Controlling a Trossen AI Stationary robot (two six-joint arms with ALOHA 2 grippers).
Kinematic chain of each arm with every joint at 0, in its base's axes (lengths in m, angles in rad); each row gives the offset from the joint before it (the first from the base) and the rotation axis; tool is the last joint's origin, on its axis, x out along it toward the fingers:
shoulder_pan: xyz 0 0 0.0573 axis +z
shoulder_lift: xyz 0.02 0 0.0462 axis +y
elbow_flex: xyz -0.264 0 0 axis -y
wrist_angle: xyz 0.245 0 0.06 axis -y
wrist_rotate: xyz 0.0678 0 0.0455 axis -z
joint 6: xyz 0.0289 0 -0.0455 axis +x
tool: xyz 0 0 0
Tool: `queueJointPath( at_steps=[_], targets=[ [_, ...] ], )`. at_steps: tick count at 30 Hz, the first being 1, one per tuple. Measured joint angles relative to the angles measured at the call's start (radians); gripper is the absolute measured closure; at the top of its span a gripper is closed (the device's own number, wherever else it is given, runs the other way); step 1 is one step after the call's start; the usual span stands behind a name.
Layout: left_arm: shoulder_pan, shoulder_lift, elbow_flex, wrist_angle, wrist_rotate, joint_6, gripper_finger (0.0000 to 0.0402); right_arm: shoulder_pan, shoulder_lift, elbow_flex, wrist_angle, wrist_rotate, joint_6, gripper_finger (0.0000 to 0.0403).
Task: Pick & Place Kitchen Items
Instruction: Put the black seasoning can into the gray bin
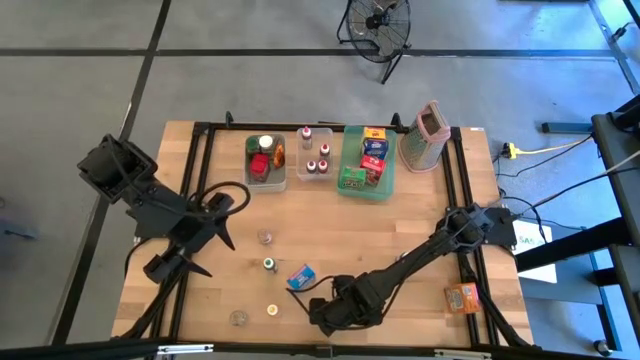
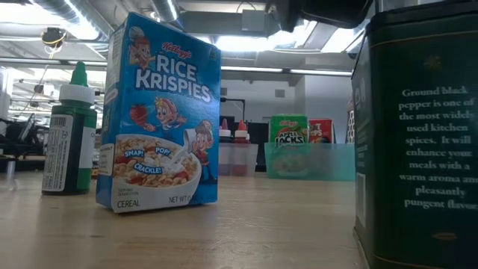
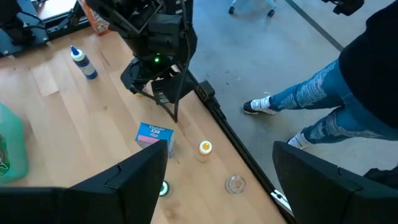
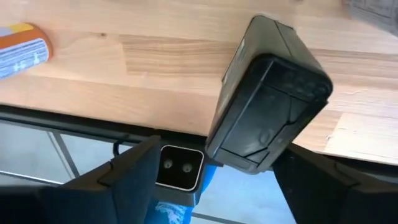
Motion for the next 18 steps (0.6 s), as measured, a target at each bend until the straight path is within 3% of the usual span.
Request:
queueJointPath(
  at_steps=[8,18],
  targets=[
    [-0.034,0.0,0.0,0.0,-0.001,-0.001,0.0116,0.0,0.0,0.0,-0.036,-0.006,0.051,0.0162],
    [-0.041,0.0,0.0,0.0,-0.001,-0.001,0.0116,-0.006,0.0,0.0,-0.035,-0.006,0.062,0.0199]
  ],
)
